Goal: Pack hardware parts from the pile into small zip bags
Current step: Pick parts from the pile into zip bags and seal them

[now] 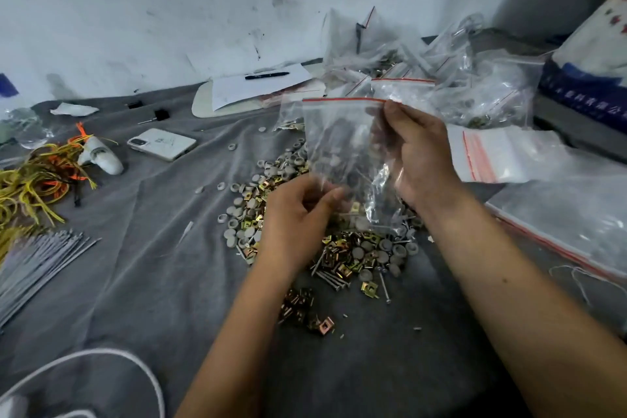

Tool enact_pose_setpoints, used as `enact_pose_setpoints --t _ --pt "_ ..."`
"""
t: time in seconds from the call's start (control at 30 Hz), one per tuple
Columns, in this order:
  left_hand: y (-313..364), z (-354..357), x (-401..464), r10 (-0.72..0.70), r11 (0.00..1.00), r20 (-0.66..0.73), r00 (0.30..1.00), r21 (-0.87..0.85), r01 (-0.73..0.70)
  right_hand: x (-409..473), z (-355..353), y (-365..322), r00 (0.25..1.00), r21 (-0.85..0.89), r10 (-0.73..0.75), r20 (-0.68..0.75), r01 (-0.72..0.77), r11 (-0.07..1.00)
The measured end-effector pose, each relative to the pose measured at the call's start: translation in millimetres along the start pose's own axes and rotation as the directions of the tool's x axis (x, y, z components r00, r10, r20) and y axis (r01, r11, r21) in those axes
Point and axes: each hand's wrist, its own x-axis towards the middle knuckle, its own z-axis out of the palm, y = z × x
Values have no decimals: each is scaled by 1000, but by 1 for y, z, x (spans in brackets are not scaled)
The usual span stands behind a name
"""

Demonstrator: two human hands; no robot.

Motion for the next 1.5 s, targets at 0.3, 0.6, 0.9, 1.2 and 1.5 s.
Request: enact_pose_setpoints --t 0.3,0.6,0.9,1.2,1.5 --pt "35 95 115 -57 996 -158 986 60 67 39 -90 -60 948 -775 -231 -217 -23 631" --pt "50 173 128 -114 963 -384 916 186 197 5 -158 -106 888 -908 384 -252 -80 -412" --pt "58 222 74 -142 978 -21 990 151 143 -9 -153 -105 916 -956 369 -158 -48 -290" --pt "68 196 50 -197 944 120 973 -243 221 -9 -125 -113 974 -768 -17 -228 -169 617" --pt "55 35 38 -258 932 -32 966 -273 240 -23 -24 -66 998 -660 -22 56 54 749"
